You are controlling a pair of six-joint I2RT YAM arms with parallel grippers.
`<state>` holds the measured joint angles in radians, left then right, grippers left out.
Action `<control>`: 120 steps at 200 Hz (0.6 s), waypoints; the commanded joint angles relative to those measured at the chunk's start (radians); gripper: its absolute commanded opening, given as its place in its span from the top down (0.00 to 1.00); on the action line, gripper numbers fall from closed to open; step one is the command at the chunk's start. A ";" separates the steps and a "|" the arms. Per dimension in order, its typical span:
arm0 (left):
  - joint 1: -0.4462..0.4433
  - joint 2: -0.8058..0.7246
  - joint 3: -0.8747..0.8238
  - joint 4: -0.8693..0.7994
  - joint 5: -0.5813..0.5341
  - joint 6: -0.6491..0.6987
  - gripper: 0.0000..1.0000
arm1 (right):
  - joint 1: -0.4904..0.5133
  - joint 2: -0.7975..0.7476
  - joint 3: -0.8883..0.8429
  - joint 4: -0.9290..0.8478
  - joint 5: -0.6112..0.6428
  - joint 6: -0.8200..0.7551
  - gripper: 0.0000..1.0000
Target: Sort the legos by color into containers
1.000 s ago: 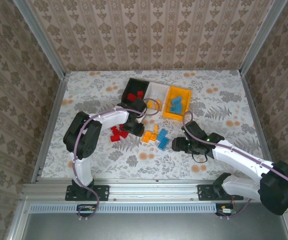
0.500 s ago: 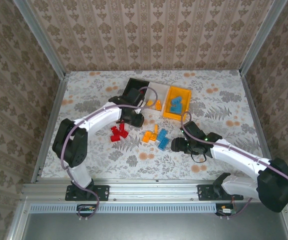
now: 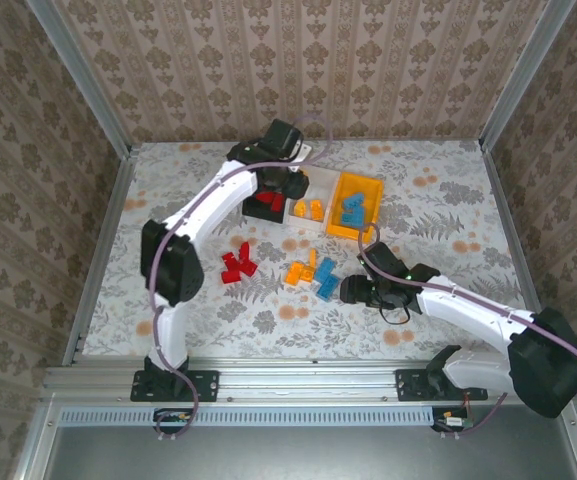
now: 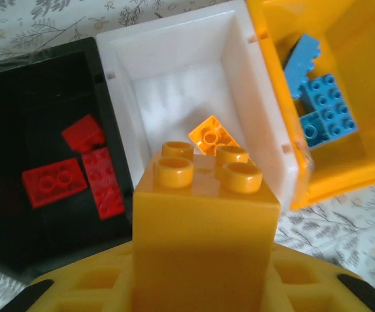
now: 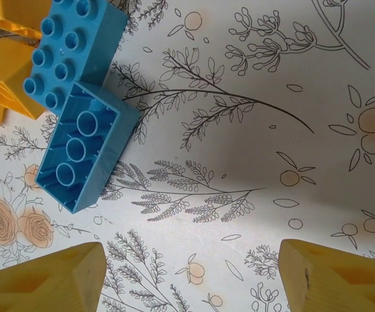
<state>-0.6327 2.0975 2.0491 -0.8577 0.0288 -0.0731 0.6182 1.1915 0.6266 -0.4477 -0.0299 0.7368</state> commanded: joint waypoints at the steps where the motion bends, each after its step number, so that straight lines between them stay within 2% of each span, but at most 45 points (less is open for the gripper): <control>1: 0.013 0.122 0.137 -0.126 -0.002 0.046 0.65 | 0.006 -0.049 0.006 -0.048 0.024 -0.008 0.28; 32: 0.014 0.237 0.260 -0.164 0.001 0.049 0.64 | 0.005 -0.093 -0.011 -0.078 0.044 -0.006 0.28; 48: 0.016 0.271 0.296 -0.177 0.008 0.042 0.55 | 0.005 -0.095 -0.020 -0.068 0.037 0.005 0.28; 59: 0.016 0.281 0.305 -0.181 0.013 0.037 0.54 | 0.005 -0.084 -0.024 -0.050 0.020 0.014 0.28; 92: 0.018 0.254 0.291 -0.184 0.019 0.033 0.48 | 0.011 -0.008 0.008 -0.013 -0.016 0.016 0.28; 120: 0.022 0.150 0.200 -0.153 0.029 0.027 0.45 | 0.030 0.063 0.077 -0.009 -0.019 0.000 0.28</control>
<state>-0.6201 2.3768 2.3047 -1.0031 0.0376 -0.0479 0.6300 1.2095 0.6365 -0.4702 -0.0322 0.7376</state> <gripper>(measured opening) 0.536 0.721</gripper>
